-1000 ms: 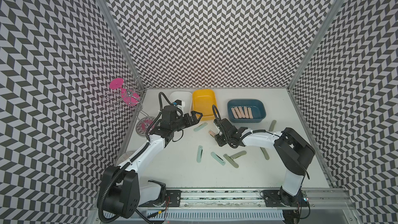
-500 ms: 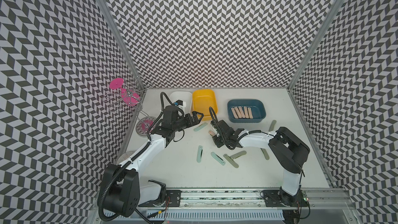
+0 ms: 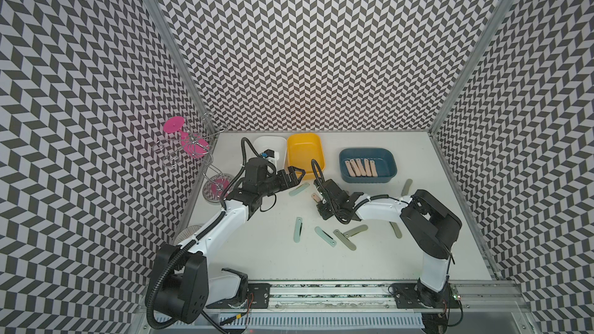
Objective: Place the fruit knives into the storage box by color
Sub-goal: Pick up the fruit knife from the center of the board.
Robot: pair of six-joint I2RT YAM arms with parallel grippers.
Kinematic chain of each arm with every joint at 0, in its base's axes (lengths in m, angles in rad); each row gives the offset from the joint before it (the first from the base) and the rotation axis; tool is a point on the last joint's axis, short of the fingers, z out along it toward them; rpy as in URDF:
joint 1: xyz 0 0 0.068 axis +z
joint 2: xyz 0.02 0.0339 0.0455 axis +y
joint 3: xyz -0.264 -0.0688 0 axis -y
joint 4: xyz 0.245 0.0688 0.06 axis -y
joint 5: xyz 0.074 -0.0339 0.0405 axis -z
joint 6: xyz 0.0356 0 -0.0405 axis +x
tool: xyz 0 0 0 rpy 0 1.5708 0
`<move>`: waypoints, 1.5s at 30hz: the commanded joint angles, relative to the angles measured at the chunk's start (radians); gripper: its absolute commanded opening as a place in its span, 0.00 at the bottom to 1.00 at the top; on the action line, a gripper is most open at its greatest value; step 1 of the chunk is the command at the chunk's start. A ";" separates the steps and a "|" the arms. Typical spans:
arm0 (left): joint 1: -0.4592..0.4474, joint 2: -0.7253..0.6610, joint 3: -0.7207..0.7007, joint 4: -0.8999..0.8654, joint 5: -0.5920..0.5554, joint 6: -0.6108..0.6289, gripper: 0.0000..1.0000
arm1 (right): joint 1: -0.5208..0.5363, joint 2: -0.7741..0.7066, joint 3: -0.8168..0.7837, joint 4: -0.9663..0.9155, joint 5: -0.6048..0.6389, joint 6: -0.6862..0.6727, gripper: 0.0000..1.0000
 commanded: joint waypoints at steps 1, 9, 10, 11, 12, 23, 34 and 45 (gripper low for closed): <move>-0.007 0.003 0.046 0.023 -0.013 -0.003 1.00 | 0.009 -0.043 -0.005 -0.013 -0.025 0.018 0.18; -0.011 0.008 0.064 0.022 -0.017 -0.006 1.00 | 0.008 -0.111 0.010 -0.017 -0.025 0.031 0.18; -0.012 0.010 0.065 0.023 -0.016 -0.007 1.00 | 0.008 -0.111 0.011 -0.017 -0.027 0.029 0.18; -0.014 0.011 0.066 0.022 -0.018 -0.006 1.00 | 0.008 -0.107 0.012 -0.019 -0.029 0.028 0.18; -0.016 0.011 0.066 0.022 -0.018 -0.007 1.00 | 0.008 -0.103 0.011 -0.019 -0.030 0.027 0.18; -0.019 0.013 0.062 0.023 -0.024 -0.006 1.00 | 0.009 -0.026 0.016 -0.024 -0.014 0.105 0.59; -0.022 0.012 0.061 0.025 -0.024 -0.009 1.00 | 0.030 0.082 0.079 -0.056 0.065 0.179 0.50; -0.030 0.009 0.060 0.027 -0.028 -0.014 1.00 | 0.038 0.148 0.128 -0.076 0.114 0.235 0.22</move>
